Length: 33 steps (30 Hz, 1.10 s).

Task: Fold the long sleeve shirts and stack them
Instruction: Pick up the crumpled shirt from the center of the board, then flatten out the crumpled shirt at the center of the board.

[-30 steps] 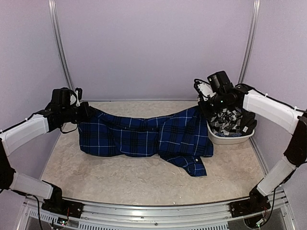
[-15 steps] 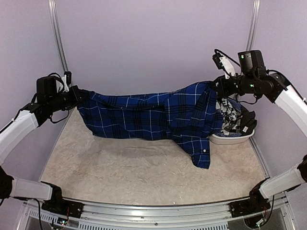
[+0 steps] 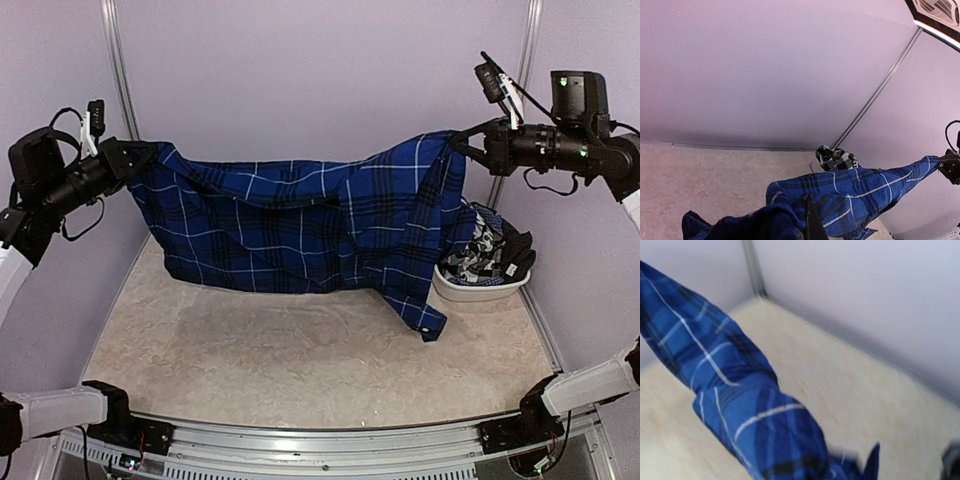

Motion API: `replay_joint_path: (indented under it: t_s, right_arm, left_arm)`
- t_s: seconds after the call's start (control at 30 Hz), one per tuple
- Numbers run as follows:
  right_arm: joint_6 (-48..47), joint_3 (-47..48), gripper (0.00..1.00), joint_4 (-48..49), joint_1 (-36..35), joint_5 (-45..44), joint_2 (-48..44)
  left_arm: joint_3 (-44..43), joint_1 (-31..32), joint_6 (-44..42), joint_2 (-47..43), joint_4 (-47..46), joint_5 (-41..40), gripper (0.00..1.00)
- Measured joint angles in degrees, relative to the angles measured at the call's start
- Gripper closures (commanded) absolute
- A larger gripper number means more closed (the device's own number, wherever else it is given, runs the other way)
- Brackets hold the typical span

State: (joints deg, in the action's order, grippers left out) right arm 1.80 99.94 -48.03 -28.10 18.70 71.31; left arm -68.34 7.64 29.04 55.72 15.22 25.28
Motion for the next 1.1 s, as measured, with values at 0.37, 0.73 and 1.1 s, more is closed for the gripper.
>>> replay_joint_path:
  t_s: [0.37, 0.73, 1.1]
  right_arm:
    - [5.16, 16.39, 1.0, -6.03, 0.0, 12.15, -5.4]
    - [12.81, 20.37, 1.0, -10.6, 0.0, 20.7, -10.29]
    - [17.73, 25.03, 1.0, -10.93, 0.0, 23.78, -10.58]
  left_arm:
    - [-15.54, 0.0, -0.07, -9.4, 7.17, 1.64, 1.0]
    - [-17.86, 0.0, 1.53, -18.18, 15.23, 4.0, 1.0]
    - [-22.51, 0.0, 1.46, -18.84, 17.92, 4.9, 1.0]
